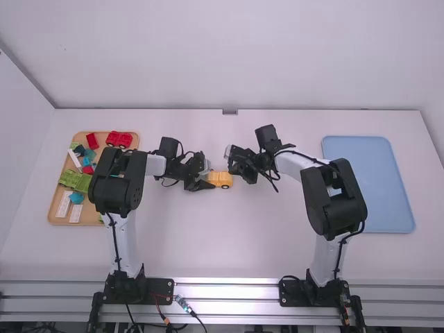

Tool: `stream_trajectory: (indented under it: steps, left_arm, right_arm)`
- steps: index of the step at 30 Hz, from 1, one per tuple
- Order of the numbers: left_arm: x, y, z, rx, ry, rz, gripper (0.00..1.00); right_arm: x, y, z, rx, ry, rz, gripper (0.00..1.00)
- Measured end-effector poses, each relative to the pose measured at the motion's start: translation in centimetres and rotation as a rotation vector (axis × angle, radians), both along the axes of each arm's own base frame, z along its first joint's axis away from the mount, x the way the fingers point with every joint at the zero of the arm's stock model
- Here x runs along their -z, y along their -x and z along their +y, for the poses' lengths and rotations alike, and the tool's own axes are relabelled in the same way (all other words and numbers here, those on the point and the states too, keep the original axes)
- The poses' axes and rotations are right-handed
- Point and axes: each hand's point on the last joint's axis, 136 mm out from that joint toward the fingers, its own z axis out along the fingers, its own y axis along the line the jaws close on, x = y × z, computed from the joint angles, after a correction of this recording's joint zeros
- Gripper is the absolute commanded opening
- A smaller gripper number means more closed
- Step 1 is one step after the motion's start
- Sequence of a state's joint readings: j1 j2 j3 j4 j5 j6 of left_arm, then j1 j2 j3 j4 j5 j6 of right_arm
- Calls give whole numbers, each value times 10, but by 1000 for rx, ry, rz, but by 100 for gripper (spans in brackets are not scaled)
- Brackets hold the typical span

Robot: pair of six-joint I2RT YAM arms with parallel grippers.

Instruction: Assemble lego blocks to make yellow taxi

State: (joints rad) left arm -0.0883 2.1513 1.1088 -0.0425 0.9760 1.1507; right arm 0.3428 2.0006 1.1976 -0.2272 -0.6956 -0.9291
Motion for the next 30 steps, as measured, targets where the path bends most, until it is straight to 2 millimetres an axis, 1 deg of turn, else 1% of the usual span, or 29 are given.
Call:
stream_trajectory:
  steps: [7, 10, 13, 17, 26, 30]
  left_arm:
    - [0, 0, 0, 0, 0, 0, 39]
    - [0, 0, 0, 0, 0, 0, 39]
    - [0, 0, 0, 0, 0, 1, 39]
    - [0, 0, 0, 0, 0, 1, 39]
    - [0, 0, 0, 0, 0, 0, 38]
    - [0, 0, 0, 0, 0, 1, 38]
  right_arm:
    - [1, 2, -1, -7, 10, 4, 0]
    - [0, 0, -2, -4, 18, -3, 0]
    - [-4, -9, 0, 10, 34, -30, 0]
    - [-7, -12, 4, 7, 44, -49, 0]
    - [-9, -14, 1, 19, 30, -40, 0]
    - [-9, -12, 1, 19, 21, -24, 0]
